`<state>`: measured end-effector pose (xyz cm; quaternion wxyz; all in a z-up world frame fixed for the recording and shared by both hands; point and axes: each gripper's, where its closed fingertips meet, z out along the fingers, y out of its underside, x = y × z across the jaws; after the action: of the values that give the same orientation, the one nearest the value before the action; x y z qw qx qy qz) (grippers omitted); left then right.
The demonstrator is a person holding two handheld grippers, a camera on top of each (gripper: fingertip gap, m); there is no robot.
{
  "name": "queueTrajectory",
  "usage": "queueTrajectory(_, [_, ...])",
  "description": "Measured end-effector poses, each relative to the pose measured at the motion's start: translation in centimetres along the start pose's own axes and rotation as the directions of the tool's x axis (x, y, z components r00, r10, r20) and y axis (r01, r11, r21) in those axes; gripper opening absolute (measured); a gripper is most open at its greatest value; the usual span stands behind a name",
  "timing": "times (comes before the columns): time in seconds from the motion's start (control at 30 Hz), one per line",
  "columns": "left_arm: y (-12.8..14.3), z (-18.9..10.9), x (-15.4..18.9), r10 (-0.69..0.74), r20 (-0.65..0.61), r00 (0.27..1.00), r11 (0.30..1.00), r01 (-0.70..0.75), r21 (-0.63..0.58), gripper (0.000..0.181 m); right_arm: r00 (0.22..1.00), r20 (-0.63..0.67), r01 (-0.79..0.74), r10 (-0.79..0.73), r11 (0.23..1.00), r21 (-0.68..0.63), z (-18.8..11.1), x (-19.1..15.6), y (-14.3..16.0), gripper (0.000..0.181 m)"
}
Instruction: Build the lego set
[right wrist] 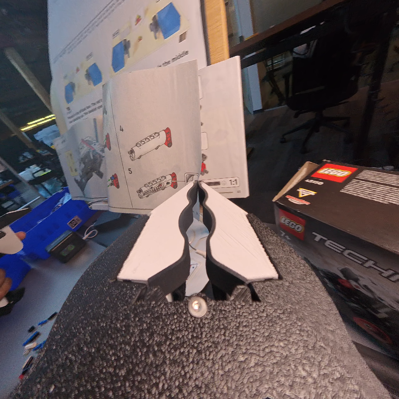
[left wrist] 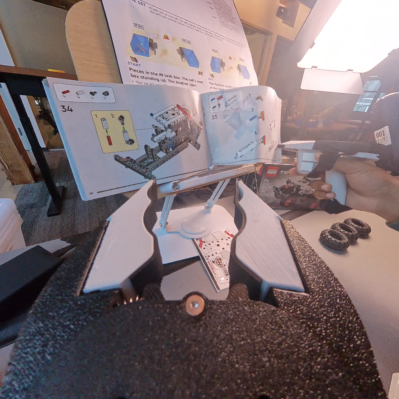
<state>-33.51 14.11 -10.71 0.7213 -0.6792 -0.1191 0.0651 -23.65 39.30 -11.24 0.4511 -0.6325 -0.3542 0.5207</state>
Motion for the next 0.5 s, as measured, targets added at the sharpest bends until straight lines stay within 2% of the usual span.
queueTrajectory(0.1, [0.2,0.1,0.0,0.005,0.001,1.000,1.000,-0.005,-0.008,0.072,0.997,-0.081,0.000,0.001,1.000,0.015,-0.1,2.2,-0.4,0.000])
queueTrajectory(0.5, [1.4,0.6,0.4,0.029,0.002,1.000,0.999,-0.029,-0.043,0.072,0.996,-0.091,0.019,-0.019,1.000,-0.001,0.8,2.8,-0.1,0.000])
